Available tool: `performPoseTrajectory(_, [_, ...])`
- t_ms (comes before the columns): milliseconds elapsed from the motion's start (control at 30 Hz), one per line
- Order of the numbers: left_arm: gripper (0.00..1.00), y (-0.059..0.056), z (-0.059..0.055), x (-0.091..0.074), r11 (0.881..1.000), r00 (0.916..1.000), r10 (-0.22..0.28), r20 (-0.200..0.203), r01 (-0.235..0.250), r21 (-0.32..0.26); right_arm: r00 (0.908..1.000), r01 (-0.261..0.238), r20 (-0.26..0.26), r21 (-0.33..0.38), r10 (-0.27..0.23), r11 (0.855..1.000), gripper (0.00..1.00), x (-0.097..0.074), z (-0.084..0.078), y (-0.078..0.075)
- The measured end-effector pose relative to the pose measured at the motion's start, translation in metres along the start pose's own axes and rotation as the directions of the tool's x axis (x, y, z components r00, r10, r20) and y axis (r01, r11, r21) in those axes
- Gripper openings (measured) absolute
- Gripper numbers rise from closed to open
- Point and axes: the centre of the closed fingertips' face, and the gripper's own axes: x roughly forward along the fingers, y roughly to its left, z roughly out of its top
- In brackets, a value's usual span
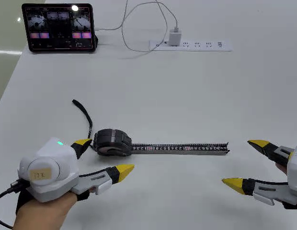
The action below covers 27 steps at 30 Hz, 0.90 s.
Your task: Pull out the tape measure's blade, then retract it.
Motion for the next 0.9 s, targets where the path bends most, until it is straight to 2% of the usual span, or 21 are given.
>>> performPoseTrajectory(267, [0.78, -0.001, 0.003, 0.002, 1.000, 0.9998, 0.014, 0.012, -0.014, -0.019, 0.9999, -0.008, -0.008, -0.009, 0.008, 1.000, 0.67, 0.001, -0.002, -0.001])
performPoseTrajectory(433, [0.80, -0.001, 0.005, 0.005, 0.998, 0.9989, 0.039, 0.027, -0.038, -0.044, 0.9990, -0.030, -0.034, -0.031, 0.029, 0.999, 0.66, 0.003, -0.002, -0.005])
performPoseTrajectory(500, [0.80, -0.001, 0.005, 0.006, 0.998, 0.9983, 0.050, 0.029, -0.049, -0.045, 0.9971, -0.048, -0.062, -0.061, 0.044, 0.997, 0.64, 0.004, -0.005, -0.006])
performPoseTrajectory(900, [0.81, 0.000, 0.006, 0.011, 0.992, 0.9925, 0.116, 0.037, -0.114, -0.062, 0.9891, -0.104, -0.121, -0.167, 0.084, 0.981, 0.55, 0.012, -0.003, -0.023])
